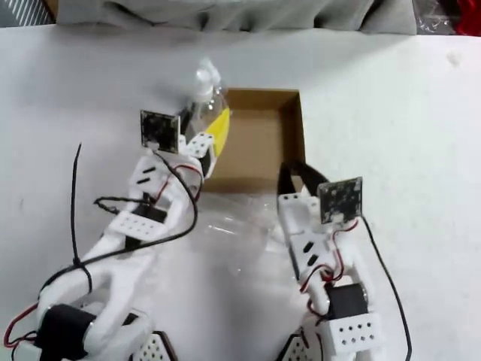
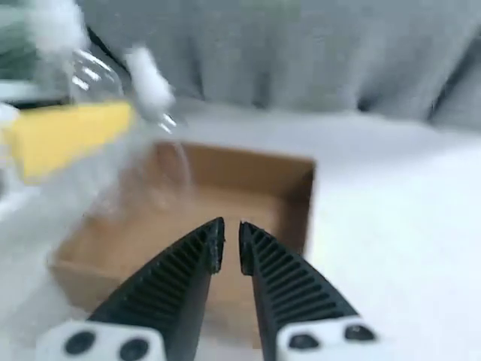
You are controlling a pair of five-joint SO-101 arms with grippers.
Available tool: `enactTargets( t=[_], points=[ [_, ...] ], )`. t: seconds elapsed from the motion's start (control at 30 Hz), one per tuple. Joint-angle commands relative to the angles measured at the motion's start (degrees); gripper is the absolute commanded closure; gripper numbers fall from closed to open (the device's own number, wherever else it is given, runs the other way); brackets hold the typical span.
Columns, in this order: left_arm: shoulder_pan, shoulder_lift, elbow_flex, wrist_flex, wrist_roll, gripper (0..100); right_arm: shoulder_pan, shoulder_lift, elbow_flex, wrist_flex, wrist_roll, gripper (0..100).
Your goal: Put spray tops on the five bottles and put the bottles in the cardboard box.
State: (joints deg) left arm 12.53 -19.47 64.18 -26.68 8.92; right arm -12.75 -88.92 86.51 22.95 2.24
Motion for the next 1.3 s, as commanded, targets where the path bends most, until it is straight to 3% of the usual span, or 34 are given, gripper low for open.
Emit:
enactTargets(
  t=[0.0, 0.1, 0.3, 0.43, 1.27],
  points=[
    [-0.31, 0.92, -3.78, -2.37, 0.79, 98, 14.02, 1.63, -2.81, 6.29, 2.46, 98.4],
    [-0.75, 2.33, -4.13, -2.37, 0.79, 98, 20.62, 2.15, -1.93, 5.67, 7.74, 98.3],
    [-1.8, 7.34, -4.22, -9.93, 0.79, 98, 20.88, 2.07, 7.12, -4.88, 7.74, 98.3],
    [-1.36, 12.62, -6.24, -13.54, 0.79, 98, 20.88, 2.07, 8.35, -5.85, 7.74, 98.3],
    [-3.38, 33.8, -19.69, -13.71, 0.79, 98, 20.88, 2.07, 8.53, -5.85, 7.74, 98.3]
  ],
)
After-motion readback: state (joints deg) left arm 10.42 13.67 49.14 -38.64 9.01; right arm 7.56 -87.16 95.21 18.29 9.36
